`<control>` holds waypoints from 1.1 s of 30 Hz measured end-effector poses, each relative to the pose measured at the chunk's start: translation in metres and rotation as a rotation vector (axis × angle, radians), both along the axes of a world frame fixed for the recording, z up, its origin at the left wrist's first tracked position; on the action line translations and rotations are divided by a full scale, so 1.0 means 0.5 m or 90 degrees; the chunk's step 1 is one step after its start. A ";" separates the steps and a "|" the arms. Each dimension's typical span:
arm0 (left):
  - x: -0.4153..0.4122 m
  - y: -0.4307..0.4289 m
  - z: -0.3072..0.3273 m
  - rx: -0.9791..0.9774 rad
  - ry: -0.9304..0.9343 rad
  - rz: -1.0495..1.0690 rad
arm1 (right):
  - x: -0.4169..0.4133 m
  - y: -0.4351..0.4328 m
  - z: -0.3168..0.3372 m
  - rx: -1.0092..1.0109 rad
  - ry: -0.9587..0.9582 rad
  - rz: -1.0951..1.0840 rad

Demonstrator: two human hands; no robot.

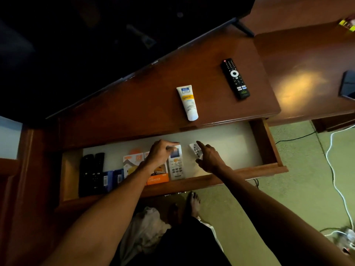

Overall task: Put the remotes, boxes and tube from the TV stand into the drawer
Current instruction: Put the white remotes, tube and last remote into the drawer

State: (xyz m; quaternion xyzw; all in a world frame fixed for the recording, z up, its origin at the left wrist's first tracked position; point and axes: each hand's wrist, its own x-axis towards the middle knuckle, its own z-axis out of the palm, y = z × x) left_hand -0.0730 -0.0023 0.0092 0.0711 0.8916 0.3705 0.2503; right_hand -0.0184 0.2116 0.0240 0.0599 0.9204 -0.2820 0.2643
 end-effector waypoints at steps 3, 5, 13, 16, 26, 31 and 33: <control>-0.005 -0.004 -0.022 -0.080 0.046 -0.014 | -0.010 -0.018 -0.014 0.022 -0.021 0.011; -0.009 -0.005 -0.034 -0.117 0.064 -0.013 | -0.013 -0.028 -0.021 0.042 -0.025 0.017; -0.012 0.008 -0.083 -0.247 0.038 -0.055 | -0.005 -0.041 -0.043 0.017 -0.023 -0.004; -0.007 0.021 -0.069 -0.250 0.039 -0.062 | -0.004 -0.049 -0.051 -0.027 -0.045 -0.027; 0.001 0.021 -0.041 -0.145 -0.027 -0.027 | 0.008 -0.061 -0.051 -0.060 -0.078 0.012; 0.009 0.012 -0.029 -0.269 0.001 -0.091 | 0.013 -0.059 -0.045 -0.044 -0.103 0.041; 0.013 0.016 -0.012 -0.278 0.006 -0.107 | 0.013 -0.055 -0.038 -0.039 -0.114 0.053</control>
